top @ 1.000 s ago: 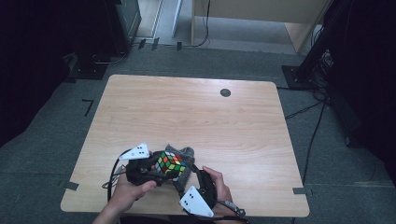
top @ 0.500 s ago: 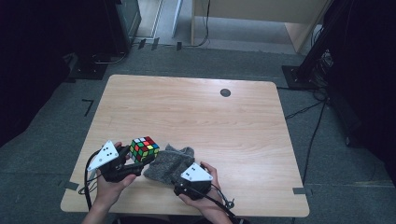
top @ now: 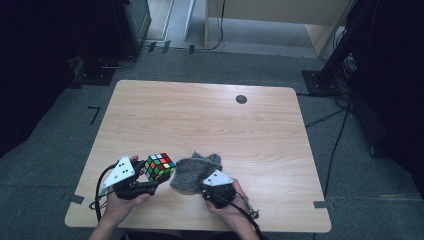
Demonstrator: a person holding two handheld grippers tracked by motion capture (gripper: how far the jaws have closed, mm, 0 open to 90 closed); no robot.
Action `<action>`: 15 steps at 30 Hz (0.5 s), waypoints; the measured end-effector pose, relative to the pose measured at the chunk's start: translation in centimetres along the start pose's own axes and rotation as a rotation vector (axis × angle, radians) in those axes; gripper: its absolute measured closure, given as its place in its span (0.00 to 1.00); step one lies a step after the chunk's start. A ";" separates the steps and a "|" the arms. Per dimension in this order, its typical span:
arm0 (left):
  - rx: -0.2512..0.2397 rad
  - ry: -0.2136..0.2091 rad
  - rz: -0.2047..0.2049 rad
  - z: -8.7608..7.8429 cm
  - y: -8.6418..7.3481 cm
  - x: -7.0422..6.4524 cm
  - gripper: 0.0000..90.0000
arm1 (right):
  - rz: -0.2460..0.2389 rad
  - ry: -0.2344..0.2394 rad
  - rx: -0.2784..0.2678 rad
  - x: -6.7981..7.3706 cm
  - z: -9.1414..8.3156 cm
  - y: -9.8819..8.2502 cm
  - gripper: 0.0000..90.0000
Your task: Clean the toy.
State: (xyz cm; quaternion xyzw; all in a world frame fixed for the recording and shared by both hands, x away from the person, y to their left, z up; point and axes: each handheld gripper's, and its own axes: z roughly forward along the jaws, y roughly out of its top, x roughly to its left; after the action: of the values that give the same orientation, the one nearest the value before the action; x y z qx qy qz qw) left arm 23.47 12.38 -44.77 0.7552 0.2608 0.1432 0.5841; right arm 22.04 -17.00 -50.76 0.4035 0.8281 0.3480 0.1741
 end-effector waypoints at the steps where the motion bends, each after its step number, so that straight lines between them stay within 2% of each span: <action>1: 0.000 0.000 0.011 0.1 -0.1 -0.1 0.38 | 0.008 -0.003 0.007 -0.8 -0.7 -0.2 0.65; 2: 0.000 0.003 0.019 0.2 -0.1 -0.2 0.38 | 0.021 -0.014 -0.008 -1.4 -1.4 -0.3 0.61; 4: 0.006 -0.005 0.019 0.4 -0.2 -0.4 0.38 | 0.096 -0.001 -0.091 -2.5 -2.9 -0.1 0.51; 5: 0.008 -0.016 0.016 0.5 -0.2 -0.4 0.38 | 0.144 0.010 -0.135 -2.8 -3.4 0.2 0.46; 7: 0.003 -0.039 0.024 0.7 -0.3 -0.7 0.38 | 0.188 0.021 -0.188 -2.4 -3.4 0.9 0.33; 9: 0.003 -0.039 0.036 0.8 -0.4 -1.0 0.38 | 0.208 -0.032 -0.182 -1.5 -2.4 1.4 0.31; 11: 0.004 -0.049 0.044 0.9 -0.5 -1.2 0.38 | 0.235 -0.056 -0.156 -1.0 -0.8 1.5 0.31; 14: 0.017 -0.050 0.064 0.9 -0.5 -1.5 0.38 | 0.234 -0.121 -0.038 -0.6 1.9 0.9 0.31; 15: 0.018 -0.051 0.072 0.8 -0.6 -1.6 0.38 | 0.214 -0.138 -0.036 -0.3 2.3 0.7 0.32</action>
State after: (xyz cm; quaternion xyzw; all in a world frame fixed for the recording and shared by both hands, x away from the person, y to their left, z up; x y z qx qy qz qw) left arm 22.49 10.92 -45.41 0.7727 0.2199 0.1425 0.5781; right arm 23.93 -15.94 -51.85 0.5093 0.7601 0.3507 0.1997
